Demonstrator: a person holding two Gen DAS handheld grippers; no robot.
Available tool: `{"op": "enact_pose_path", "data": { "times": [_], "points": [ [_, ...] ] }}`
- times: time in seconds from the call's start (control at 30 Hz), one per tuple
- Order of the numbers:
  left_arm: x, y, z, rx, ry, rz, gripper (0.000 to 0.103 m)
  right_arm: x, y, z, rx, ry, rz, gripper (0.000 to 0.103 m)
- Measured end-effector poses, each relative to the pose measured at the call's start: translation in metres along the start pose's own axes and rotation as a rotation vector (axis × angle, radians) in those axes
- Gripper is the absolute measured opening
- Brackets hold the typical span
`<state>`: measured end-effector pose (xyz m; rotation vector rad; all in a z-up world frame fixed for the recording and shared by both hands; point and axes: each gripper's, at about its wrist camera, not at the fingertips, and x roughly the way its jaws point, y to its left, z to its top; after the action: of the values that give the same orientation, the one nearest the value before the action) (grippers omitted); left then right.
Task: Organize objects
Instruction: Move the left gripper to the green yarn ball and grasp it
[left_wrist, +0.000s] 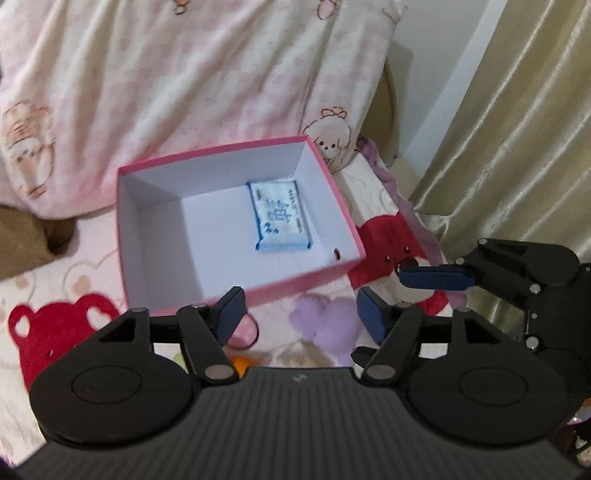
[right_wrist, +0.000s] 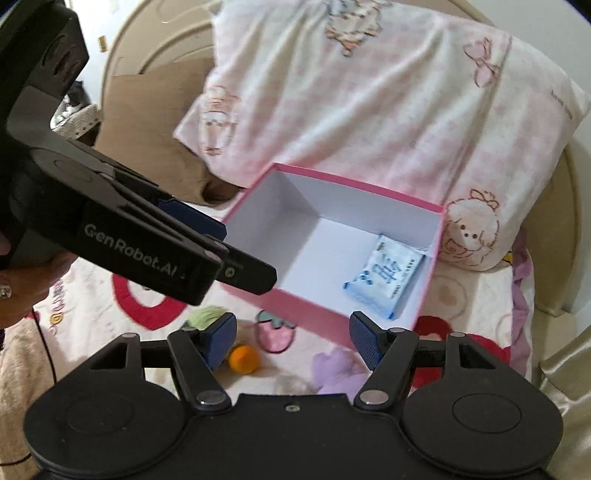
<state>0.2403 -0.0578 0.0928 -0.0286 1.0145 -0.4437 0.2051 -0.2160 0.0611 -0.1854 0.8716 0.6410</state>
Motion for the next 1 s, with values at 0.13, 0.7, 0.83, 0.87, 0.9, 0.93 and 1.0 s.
{"op": "enact_pose_path", "data": {
  "times": [0.13, 0.7, 0.83, 0.87, 0.9, 0.93, 1.0],
  "points": [
    [-0.016, 0.001, -0.025, 0.022, -0.022, 0.024, 0.071, -0.004, 0.022, -0.014, 0.042, -0.008, 0.073, 0.074],
    [0.021, 0.074, -0.105, -0.062, 0.021, 0.022, 0.074, 0.07, 0.079, -0.054, 0.092, 0.038, 0.175, 0.079],
    [0.036, 0.091, -0.11, -0.109, 0.041, 0.025, 0.074, 0.094, 0.086, -0.058, 0.087, 0.064, 0.166, 0.081],
    [0.04, 0.095, -0.111, -0.113, 0.044, 0.03, 0.074, 0.099, 0.087, -0.059, 0.088, 0.071, 0.168, 0.082],
    [0.043, 0.098, -0.112, -0.121, 0.049, 0.031, 0.074, 0.104, 0.087, -0.059, 0.094, 0.078, 0.172, 0.082],
    [0.047, 0.101, -0.113, -0.127, 0.054, 0.029, 0.074, 0.112, 0.087, -0.059, 0.106, 0.085, 0.177, 0.083],
    [0.055, 0.107, -0.114, -0.143, 0.068, 0.034, 0.074, 0.125, 0.088, -0.061, 0.124, 0.095, 0.179, 0.084]
  ]
}}
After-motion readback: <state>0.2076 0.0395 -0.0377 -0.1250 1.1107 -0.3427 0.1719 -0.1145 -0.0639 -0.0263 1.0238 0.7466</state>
